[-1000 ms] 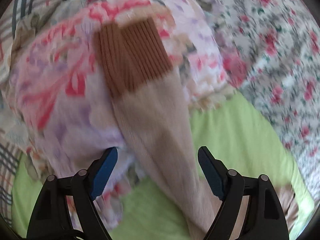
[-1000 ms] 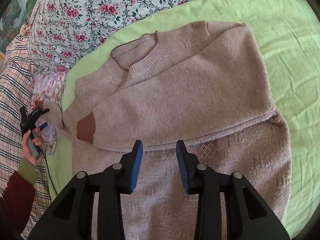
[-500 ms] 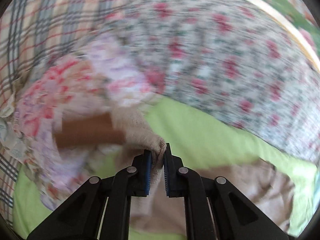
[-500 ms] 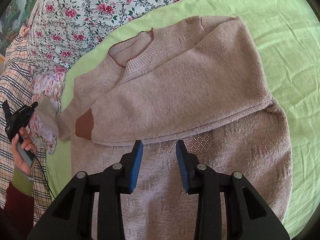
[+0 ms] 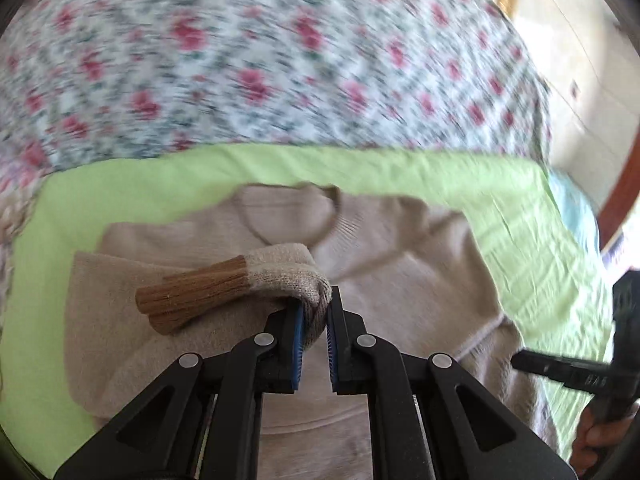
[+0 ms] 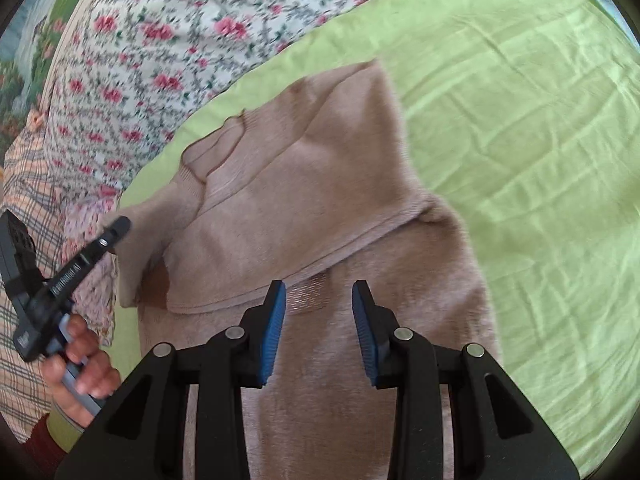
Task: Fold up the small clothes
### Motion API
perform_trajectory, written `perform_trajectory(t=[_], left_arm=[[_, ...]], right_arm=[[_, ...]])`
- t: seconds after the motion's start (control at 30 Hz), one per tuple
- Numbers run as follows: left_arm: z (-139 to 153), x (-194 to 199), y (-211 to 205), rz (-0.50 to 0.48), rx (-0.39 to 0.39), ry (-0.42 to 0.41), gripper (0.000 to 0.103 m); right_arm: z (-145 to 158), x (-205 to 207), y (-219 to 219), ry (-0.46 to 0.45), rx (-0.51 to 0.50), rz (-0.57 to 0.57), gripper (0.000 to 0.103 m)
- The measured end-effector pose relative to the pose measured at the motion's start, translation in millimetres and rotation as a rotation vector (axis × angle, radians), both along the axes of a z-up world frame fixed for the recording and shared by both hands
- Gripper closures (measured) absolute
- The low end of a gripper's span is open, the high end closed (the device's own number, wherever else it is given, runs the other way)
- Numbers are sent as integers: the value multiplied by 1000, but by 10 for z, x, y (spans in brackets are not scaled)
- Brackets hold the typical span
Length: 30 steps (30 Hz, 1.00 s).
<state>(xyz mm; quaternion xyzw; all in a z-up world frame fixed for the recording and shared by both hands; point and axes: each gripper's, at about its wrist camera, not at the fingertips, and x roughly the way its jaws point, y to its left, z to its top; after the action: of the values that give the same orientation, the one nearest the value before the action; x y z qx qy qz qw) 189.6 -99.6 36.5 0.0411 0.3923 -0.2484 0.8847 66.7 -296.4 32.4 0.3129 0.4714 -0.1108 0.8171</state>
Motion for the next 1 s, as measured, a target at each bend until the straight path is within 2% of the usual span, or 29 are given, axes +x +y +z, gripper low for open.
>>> perform_trajectory(t=[0.13, 0.23, 0.33, 0.37, 0.4, 0.53, 0.67, 0.73, 0.8, 0.87, 1.0], left_arm=[[-399, -59, -417, -70, 102, 40, 93], [-669, -44, -524, -92, 149, 101, 87], [-792, -67, -453, -108, 141, 174, 67], [-794, -99, -381, -105, 140, 180, 51], [-785, -138, -332, -102, 141, 177, 43], [-704, -316, 32, -72, 127, 175, 42], [-610, -474, 633, 22, 158, 161, 42], [-598, -444, 949, 104, 174, 155, 42], [-604, -339, 1309, 211, 184, 156, 42], [-658, -175, 1638, 317, 200, 179, 43], [-776, 99, 2016, 446, 202, 211, 44]], right_arm=[[14, -98, -126, -3, 3, -40, 67], [28, -108, -150, -8, 3, -44, 67], [30, -62, -118, -12, 4, -25, 67], [23, -47, -92, -13, 5, -17, 67], [17, -12, -52, -13, 7, -4, 67], [31, 217, 182, -18, -7, 83, 67], [93, 527, 541, -32, -69, 225, 66], [139, 703, 783, -43, -137, 314, 54], [137, 870, 1041, -67, -213, 410, 48], [100, 1008, 1271, -82, -285, 495, 46], [-65, 1309, 1687, -76, -436, 623, 45]])
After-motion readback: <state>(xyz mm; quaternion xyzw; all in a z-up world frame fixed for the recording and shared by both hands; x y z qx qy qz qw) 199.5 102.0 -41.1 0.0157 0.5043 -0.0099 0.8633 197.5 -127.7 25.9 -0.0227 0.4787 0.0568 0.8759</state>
